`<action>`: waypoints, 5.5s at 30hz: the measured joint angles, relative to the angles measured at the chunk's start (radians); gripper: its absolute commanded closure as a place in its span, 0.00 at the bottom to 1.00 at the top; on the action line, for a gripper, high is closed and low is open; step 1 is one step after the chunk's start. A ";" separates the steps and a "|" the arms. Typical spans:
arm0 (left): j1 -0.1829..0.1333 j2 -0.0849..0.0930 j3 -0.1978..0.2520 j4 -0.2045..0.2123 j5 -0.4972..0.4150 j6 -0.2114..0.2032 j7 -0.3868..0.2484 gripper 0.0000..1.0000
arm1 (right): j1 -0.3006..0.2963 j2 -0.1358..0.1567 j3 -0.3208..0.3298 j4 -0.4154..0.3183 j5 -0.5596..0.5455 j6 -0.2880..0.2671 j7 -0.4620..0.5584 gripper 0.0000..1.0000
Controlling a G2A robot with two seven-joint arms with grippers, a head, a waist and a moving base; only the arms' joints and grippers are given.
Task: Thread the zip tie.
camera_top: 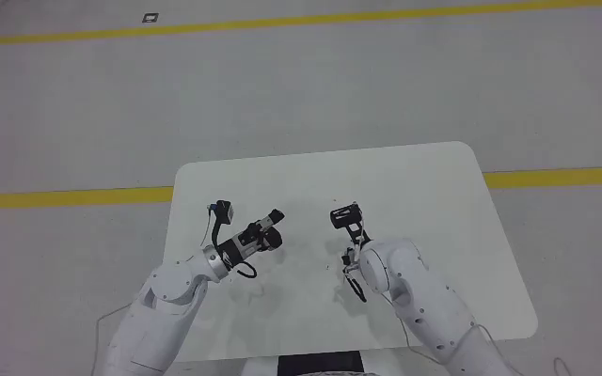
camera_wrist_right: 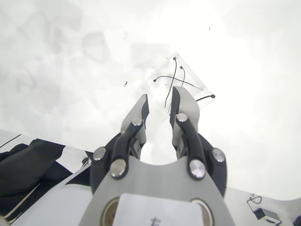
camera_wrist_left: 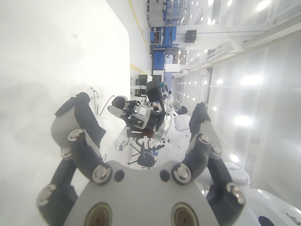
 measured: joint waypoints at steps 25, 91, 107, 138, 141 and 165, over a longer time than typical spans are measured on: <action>0.000 0.000 0.000 0.000 0.000 0.000 0.000 0.00 | 0.046 -0.038 -0.032 0.175 -0.042 0.027 -0.046 0.87; 0.000 0.000 0.000 0.000 0.000 0.000 0.000 0.00 | -0.033 -0.101 0.100 0.064 -0.086 0.005 0.006 1.00; 0.000 0.000 0.000 0.000 0.000 0.000 0.000 0.00 | -0.155 -0.083 0.362 -0.049 0.492 -0.142 -0.123 1.00; 0.000 0.000 0.000 0.000 0.000 0.000 0.000 0.00 | -0.205 -0.088 0.462 0.091 1.208 0.028 -0.301 1.00; 0.000 0.000 0.000 0.000 0.000 0.000 0.000 0.00 | -0.207 -0.086 0.476 0.117 1.289 0.028 -0.295 1.00; 0.000 0.000 0.000 0.000 0.000 0.000 0.000 0.00 | -0.235 -0.066 0.480 0.136 1.482 0.015 -0.310 1.00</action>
